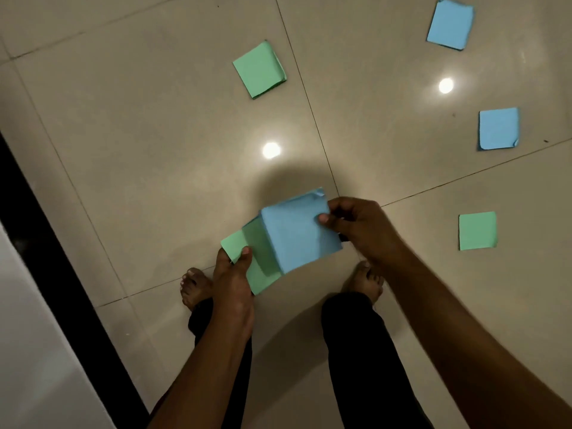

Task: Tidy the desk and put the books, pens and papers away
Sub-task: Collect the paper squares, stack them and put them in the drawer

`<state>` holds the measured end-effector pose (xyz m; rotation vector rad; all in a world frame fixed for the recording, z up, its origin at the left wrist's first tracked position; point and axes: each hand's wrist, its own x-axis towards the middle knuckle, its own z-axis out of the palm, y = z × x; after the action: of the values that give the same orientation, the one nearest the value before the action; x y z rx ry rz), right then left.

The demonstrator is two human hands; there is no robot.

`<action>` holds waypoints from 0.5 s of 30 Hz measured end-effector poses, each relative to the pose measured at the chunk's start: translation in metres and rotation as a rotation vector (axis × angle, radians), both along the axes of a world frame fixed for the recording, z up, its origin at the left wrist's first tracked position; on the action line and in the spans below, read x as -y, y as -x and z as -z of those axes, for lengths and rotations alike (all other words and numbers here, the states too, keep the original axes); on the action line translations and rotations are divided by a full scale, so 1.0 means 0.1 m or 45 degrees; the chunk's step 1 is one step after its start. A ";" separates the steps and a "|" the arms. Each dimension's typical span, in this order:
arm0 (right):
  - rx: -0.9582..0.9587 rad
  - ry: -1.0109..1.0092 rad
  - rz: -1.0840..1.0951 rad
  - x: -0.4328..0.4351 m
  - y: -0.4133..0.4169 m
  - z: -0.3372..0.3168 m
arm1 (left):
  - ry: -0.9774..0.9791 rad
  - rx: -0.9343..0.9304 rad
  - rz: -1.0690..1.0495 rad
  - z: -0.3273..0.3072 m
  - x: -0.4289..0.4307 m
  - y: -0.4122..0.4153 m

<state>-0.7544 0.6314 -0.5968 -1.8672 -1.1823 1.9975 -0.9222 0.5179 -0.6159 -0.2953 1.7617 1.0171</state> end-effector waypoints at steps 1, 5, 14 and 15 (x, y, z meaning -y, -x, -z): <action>0.113 -0.061 -0.130 0.06 0.11 0.02 | -0.053 0.090 -0.019 -0.08 -0.05 -0.03; 0.337 -0.279 -0.315 0.27 0.44 0.14 | -0.091 0.130 -0.043 -0.19 -0.11 -0.01; 0.167 -0.466 -0.424 -0.09 0.89 0.33 | -0.013 -0.033 -0.082 -0.14 -0.23 0.30; 0.196 -0.471 -0.298 -0.27 0.95 0.48 | -0.036 -0.037 -0.114 -0.11 -0.28 0.37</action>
<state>-0.8492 0.6584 -0.6453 -1.7829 -1.7466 1.6085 -0.9589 0.5461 -0.6044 -0.3454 1.7715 1.1140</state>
